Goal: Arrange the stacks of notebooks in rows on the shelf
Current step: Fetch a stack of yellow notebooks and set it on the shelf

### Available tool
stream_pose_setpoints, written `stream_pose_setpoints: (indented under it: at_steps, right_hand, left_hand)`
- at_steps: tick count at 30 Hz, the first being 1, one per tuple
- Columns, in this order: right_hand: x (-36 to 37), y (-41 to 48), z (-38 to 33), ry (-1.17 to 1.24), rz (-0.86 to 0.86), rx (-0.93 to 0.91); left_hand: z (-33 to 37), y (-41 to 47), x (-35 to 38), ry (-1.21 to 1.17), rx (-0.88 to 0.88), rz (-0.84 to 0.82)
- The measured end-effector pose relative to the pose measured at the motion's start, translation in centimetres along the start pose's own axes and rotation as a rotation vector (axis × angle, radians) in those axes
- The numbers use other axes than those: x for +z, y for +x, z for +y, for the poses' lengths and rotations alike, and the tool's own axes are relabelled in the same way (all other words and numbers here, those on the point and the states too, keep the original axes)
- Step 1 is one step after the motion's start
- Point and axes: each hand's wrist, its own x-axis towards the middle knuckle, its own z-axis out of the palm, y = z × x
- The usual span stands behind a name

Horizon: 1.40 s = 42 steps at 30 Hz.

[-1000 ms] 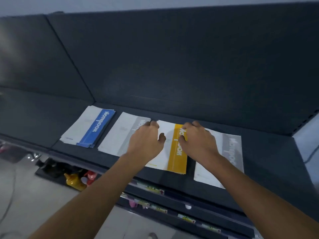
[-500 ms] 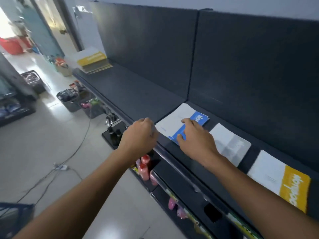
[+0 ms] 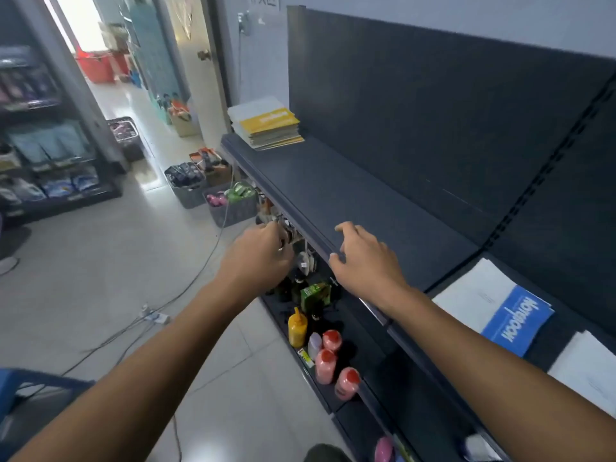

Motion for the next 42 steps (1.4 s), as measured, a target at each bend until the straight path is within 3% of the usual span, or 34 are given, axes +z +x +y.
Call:
stream_pose_setpoints:
  at_steps: [24,35,42]
  right_hand:
    - [12.2,35.5,-12.5,0.034,-0.121,-0.057]
    - [17.6,46.2,-19.8,0.010,-0.091,0.198]
    - [18.4,50.7,-21.0,-0.002,-0.006,0.350]
  left_hand:
    - [-23.6,27.3,-2.6,0.014,-0.087,-0.023]
    - [-35.8,40.4,-5.4,-0.025,0.145,-0.078]
    - [-38.7,47.5,-5.0,-0.062,0.296,-0.144]
